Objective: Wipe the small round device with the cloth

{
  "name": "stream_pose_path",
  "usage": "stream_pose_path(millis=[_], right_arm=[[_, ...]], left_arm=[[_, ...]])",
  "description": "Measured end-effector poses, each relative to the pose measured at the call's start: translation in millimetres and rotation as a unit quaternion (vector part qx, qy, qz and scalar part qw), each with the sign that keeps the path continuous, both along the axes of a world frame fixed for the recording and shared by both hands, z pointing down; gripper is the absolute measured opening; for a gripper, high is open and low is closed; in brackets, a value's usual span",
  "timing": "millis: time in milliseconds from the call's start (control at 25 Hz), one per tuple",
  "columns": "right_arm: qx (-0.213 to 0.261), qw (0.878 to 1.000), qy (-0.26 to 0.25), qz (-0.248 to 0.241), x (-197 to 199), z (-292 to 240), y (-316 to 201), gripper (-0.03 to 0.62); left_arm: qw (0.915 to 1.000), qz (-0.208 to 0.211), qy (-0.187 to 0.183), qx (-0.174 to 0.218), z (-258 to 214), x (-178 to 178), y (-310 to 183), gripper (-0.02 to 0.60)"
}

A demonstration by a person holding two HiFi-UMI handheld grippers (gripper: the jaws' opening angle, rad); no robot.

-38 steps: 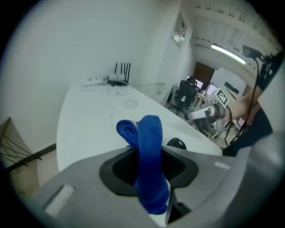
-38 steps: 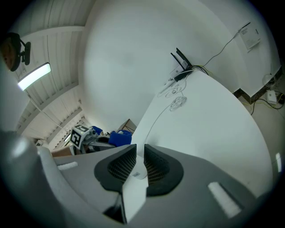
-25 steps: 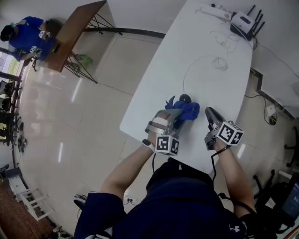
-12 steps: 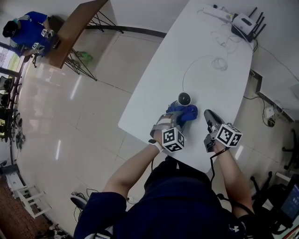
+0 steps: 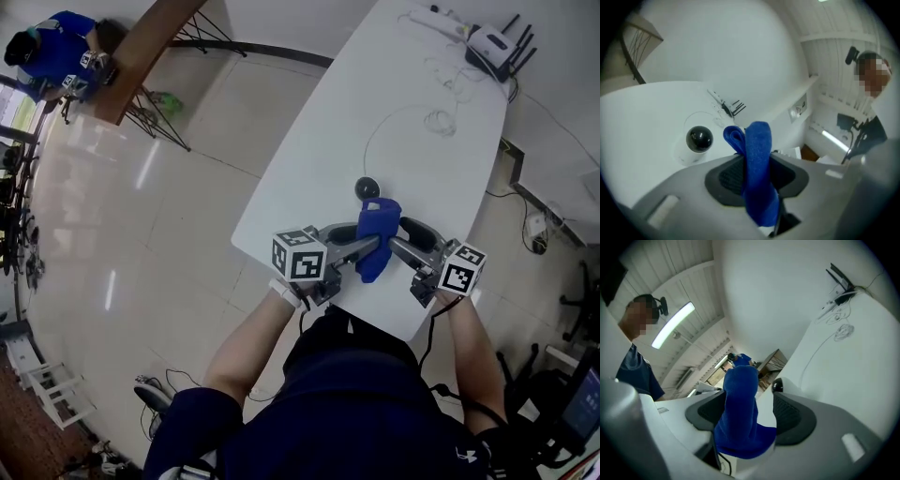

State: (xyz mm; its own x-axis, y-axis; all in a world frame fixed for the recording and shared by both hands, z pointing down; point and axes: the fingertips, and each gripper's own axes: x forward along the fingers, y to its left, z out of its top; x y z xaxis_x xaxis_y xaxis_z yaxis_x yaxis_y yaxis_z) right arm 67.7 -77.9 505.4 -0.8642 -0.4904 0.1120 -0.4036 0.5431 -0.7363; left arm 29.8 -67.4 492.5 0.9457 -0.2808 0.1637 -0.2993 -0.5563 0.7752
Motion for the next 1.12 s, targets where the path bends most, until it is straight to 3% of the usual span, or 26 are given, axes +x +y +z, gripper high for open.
stream_pose_path(millis=[120,280,400,480,640,680,840,920,1000,1120], right_arm=[[0.004,0.998,-0.047,-0.043,-18.1,-14.2,6.9,0.344],[-0.002,0.994,-0.073,-0.082,-37.1,-19.6,16.7,0.342],[-0.01,0.992,-0.09,-0.092,-42.2,-20.8,20.8,0.231],[-0.022,0.991,-0.095,-0.088,-43.5,-18.0,20.0,0.196],[-0.029,0.996,-0.066,-0.058,-44.1,-8.9,15.5,0.145],[-0.025,0.998,-0.049,-0.042,-41.7,-6.0,12.5,0.141],[-0.004,0.998,0.031,0.045,-15.0,5.2,-10.6,0.135],[0.017,0.992,0.098,0.08,-0.3,11.1,-25.6,0.133],[0.053,0.979,0.172,0.093,5.4,11.9,-37.5,0.133],[0.114,0.957,0.262,0.051,-11.6,9.1,-45.3,0.133]], left_arm=[[0.9975,0.019,0.064,-0.021,-14.0,-1.9,4.5,0.133],[0.9911,0.023,0.124,-0.043,-24.8,-7.6,5.6,0.133],[0.9874,0.009,0.145,-0.063,-21.3,-11.7,2.9,0.133],[0.9863,-0.008,0.149,-0.071,-17.0,-14.4,-0.3,0.135],[0.9897,-0.044,0.121,-0.062,-5.7,-20.6,-5.5,0.165],[0.9903,-0.057,0.114,-0.055,-4.4,-24.2,-8.3,0.209],[0.9867,-0.132,0.09,-0.028,-5.0,-52.2,-26.3,0.221],[0.9858,-0.164,0.036,0.004,-0.1,-66.4,-38.5,0.205],[0.9798,-0.192,-0.035,0.042,5.7,-78.0,-51.8,0.173],[0.9713,-0.191,-0.104,0.096,4.0,-79.4,-63.5,0.16]])
